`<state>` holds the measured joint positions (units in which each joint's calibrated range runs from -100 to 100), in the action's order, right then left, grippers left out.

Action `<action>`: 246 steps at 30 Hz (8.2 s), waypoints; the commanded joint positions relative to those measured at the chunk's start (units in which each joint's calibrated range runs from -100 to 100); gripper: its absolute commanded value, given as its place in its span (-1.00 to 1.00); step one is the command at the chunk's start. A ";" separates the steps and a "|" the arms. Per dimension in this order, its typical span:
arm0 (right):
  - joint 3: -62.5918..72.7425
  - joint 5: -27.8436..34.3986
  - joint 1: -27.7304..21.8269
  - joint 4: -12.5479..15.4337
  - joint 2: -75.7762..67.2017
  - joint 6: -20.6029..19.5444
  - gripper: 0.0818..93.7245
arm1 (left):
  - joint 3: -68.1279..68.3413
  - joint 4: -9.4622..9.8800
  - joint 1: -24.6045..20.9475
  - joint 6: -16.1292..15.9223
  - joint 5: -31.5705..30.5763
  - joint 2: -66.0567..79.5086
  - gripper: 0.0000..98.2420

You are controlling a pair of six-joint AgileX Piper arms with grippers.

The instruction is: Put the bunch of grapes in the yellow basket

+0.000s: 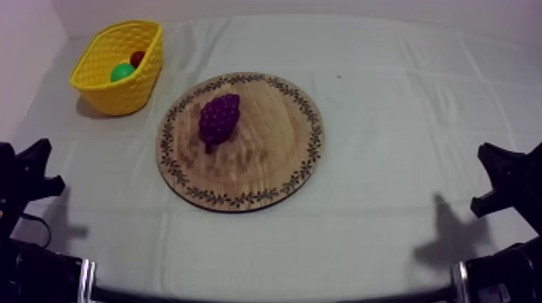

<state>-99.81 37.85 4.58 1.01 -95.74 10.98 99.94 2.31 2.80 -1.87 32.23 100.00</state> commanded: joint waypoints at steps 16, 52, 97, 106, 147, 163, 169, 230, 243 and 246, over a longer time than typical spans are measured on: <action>0.03 -0.03 0.02 -0.01 -0.01 -0.03 -0.99 | -2.64 0.35 1.03 1.39 4.02 -1.21 -1.00; 0.03 -0.03 0.02 -0.01 -0.01 -0.03 -0.99 | -77.45 8.17 25.61 12.40 33.20 -76.69 -1.00; 0.03 -0.03 0.02 -0.01 -0.01 -0.02 -0.99 | -97.78 0.79 23.22 13.06 39.53 -133.27 0.75; 0.03 -0.03 0.02 -0.01 -0.01 -0.02 -0.99 | -98.78 0.16 23.18 12.32 40.27 -137.42 0.69; 0.03 -0.03 0.02 -0.01 -0.01 -0.02 -0.99 | -84.03 2.00 7.22 -2.88 46.17 -100.57 -0.31; 0.03 -0.03 0.02 -0.01 -0.01 -0.06 -0.99 | -83.04 1.60 1.14 -5.52 16.50 -110.38 -0.27; 0.03 -0.03 0.02 -0.01 -0.01 -0.06 -0.99 | -90.67 0.53 0.96 -3.75 13.34 -117.74 -0.22; 0.03 -0.03 0.02 -0.01 -0.01 -0.04 -0.99 | -5.98 -3.04 -3.48 -3.33 -9.83 -15.15 -1.00; 0.03 -0.03 0.02 -0.01 -0.01 -0.03 -0.99 | -0.11 -2.09 -3.88 -2.58 -1.59 -1.21 -1.00; 0.03 -0.03 0.02 -0.01 -0.01 -0.03 -0.99 | 0.00 -1.77 -3.86 -1.63 -1.25 -0.59 -1.00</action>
<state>-99.81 37.85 4.58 1.01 -95.74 10.96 99.88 0.47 -1.08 -3.77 30.81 99.28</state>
